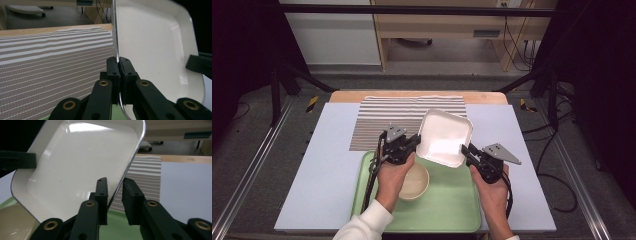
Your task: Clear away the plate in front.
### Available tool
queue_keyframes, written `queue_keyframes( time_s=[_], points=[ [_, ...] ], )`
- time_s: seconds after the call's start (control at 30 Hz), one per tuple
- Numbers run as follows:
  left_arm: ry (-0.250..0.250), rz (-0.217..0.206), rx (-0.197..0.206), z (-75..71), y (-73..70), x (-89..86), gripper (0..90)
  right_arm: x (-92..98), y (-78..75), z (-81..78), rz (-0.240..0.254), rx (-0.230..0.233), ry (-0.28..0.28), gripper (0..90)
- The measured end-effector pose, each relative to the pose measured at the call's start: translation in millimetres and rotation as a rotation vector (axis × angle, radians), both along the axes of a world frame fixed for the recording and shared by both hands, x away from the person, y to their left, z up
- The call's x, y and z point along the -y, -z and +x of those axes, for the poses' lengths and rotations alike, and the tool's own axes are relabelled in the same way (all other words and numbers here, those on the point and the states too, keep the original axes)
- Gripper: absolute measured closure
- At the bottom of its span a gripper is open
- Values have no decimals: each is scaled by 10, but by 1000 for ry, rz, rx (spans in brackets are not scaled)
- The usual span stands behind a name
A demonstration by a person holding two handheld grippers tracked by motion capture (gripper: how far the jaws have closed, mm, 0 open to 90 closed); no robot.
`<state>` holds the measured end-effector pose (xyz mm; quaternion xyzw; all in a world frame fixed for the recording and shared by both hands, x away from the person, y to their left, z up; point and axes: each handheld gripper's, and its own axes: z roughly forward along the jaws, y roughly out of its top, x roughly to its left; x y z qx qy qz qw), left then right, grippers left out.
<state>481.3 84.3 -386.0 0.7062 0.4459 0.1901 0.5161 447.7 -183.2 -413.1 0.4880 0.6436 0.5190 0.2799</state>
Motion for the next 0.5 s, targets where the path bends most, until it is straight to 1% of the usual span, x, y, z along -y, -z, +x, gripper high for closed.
queue_keyframes(
  time_s=[0.07, 0.13, 0.2, 0.27, 0.37, 0.43, 0.5],
  points=[
    [1, 17, 19, -56, -21, 28, 866, 11, -47, 31, 1, 11, 16, 814],
    [0, 15, 20, -78, -23, 36, 860, 19, -96, 58, 3, 7, 28, 840],
    [-4, 8, 21, -91, -12, 37, 859, 30, -140, 79, 12, -1, 25, 857],
    [-7, 6, 16, -93, 14, 44, 858, 37, -174, 94, 15, -3, 23, 871],
    [-3, 6, 4, -85, 75, 63, 852, 54, -208, 120, 38, -10, 22, 888],
    [-5, -4, -2, -80, 102, 74, 850, 62, -215, 139, 26, -16, 19, 889],
    [0, -6, -6, -72, 116, 76, 849, 75, -203, 153, 28, -30, 15, 889]
  ],
)
